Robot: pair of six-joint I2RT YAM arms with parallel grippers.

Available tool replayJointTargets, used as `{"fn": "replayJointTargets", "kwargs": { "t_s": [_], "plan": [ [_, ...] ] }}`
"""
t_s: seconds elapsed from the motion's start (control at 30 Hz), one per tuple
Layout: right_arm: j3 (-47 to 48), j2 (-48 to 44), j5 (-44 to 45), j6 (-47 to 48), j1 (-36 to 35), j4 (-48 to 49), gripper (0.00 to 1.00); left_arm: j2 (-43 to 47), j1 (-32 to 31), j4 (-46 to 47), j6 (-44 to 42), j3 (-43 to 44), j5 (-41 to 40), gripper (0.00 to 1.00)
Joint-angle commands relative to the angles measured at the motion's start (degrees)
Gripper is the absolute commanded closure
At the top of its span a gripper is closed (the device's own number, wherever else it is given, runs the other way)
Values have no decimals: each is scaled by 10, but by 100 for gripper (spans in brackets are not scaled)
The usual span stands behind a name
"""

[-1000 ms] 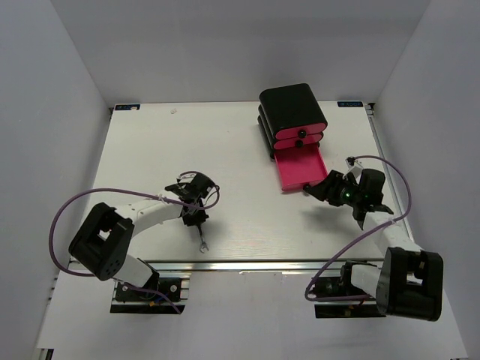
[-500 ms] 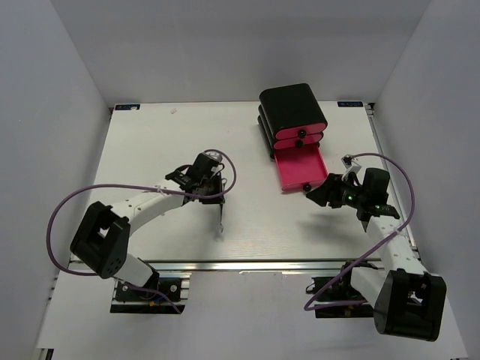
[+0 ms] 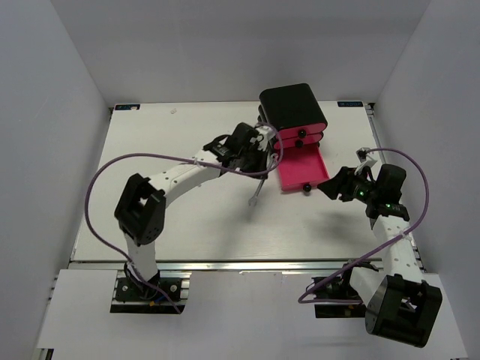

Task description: Sort the tools into containers

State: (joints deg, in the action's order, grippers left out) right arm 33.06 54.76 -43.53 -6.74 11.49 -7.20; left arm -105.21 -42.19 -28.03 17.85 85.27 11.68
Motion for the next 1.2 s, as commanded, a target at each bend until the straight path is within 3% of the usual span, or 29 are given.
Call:
{"fn": "replayJointTargets", "kwargs": {
  "t_s": [0.0, 0.3, 0.67, 0.9, 1.17],
  "plan": [
    [21, -8, -13, 17, 12, -2, 40, -32, -20, 1, -35, 89, 44, 100],
    [20, -11, -7, 18, 18, 0, 40, -162, -46, -26, -59, 276, 64, 100],
    [25, -13, -1, 33, 20, -26, 40, -241, -47, 19, -76, 385, 0, 100],
    [19, -14, -10, 29, 20, -27, 40, -273, -47, 51, -79, 416, -23, 100],
    [14, -15, -17, 29, 20, -32, 40, -279, -47, 99, -90, 389, -51, 100]
  ]
}}
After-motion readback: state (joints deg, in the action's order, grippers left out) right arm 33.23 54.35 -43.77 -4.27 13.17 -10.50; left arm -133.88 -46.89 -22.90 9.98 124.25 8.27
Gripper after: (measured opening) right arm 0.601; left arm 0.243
